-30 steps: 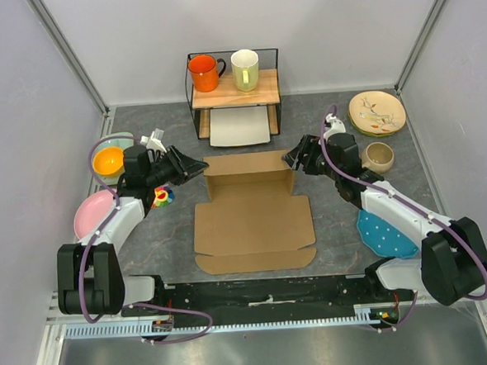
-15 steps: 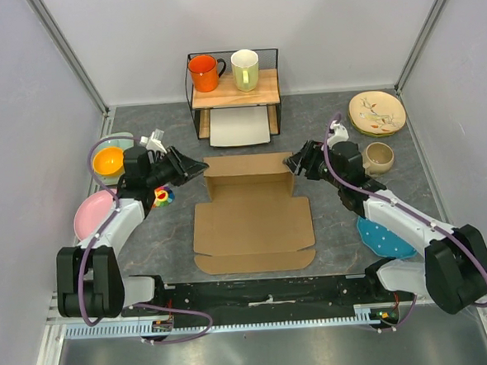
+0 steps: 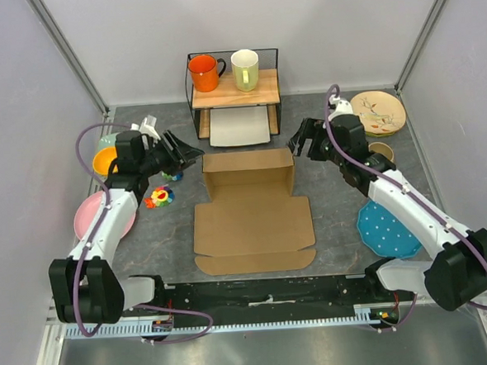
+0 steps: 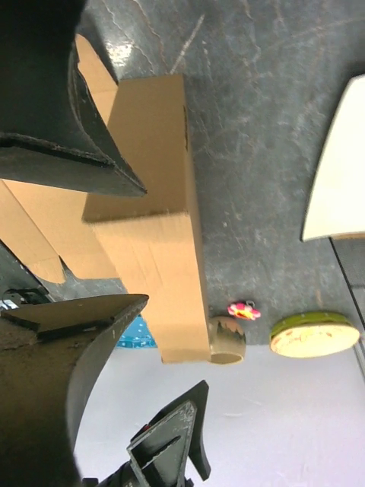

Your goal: Fold the paper box

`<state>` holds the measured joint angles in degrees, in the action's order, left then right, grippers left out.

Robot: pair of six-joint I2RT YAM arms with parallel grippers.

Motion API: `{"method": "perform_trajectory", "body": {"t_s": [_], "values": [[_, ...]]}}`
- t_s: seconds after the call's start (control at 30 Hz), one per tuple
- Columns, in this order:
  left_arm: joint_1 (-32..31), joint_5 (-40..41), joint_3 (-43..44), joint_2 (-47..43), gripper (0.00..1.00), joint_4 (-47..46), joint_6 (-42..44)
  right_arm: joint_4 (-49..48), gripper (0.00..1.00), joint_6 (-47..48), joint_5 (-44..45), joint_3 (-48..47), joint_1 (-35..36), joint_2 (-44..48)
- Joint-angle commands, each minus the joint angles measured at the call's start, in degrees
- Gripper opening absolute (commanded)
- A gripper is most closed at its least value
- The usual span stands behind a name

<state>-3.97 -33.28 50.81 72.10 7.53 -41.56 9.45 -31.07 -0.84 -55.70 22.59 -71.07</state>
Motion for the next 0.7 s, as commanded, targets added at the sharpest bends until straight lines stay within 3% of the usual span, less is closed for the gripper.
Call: {"method": "perform_trajectory", "body": {"t_s": [0.0, 0.07, 0.1, 0.17, 0.2, 0.23, 0.3, 0.33, 0.47, 0.67], "values": [[0.01, 1.02, 7.37, -4.32, 0.6, 4.24, -0.36, 4.95, 0.93, 3.29, 4.61, -7.92, 0.52, 1.37], [0.1, 2.77, 8.6, -5.21, 0.59, 6.08, -0.1, 6.62, 0.92, 6.78, 7.24, -11.43, 2.62, 1.81], [0.01, 3.74, 8.69, -5.73, 0.58, 7.49, 0.25, 7.94, 0.91, 9.51, 9.87, -13.36, 7.94, 1.55], [-0.08, 7.93, 7.91, -8.54, 0.56, 11.7, 1.74, 13.62, 0.91, 20.97, 24.61, -21.09, 16.83, -1.43], [-0.16, 9.88, 7.47, -9.94, 0.56, 13.72, 2.18, 15.49, 0.91, 24.53, 29.53, -23.72, 26.18, -3.18], [-0.25, 11.99, 5.99, -12.13, 0.56, 17.74, 2.27, 17.16, 0.92, 28.39, 40.37, -27.84, 30.45, -6.85], [-0.51, 17.26, 4.05, -14.69, 0.55, 21.72, 1.05, 19.63, 0.95, 36.76, 48.61, -30.07, 40.02, -10.04], [-0.6, 18.85, 2.12, -15.92, 0.55, 26.0, -0.87, 19.81, 0.96, 38.87, 54.22, -30.17, 42.16, -12.14], [-2.01, 25.35, -3.16, -24.61, 0.55, 32.18, -3.7, 19.38, 0.98, 46.61, 61.46, -27.8, 48.15, -15.59], [-2.54, 27.3, -10.63, -30.51, 0.55, 34.31, -4.93, 14.12, 0.98, 56.37, 65.61, -20.95, 51.85, -18.49]]}}
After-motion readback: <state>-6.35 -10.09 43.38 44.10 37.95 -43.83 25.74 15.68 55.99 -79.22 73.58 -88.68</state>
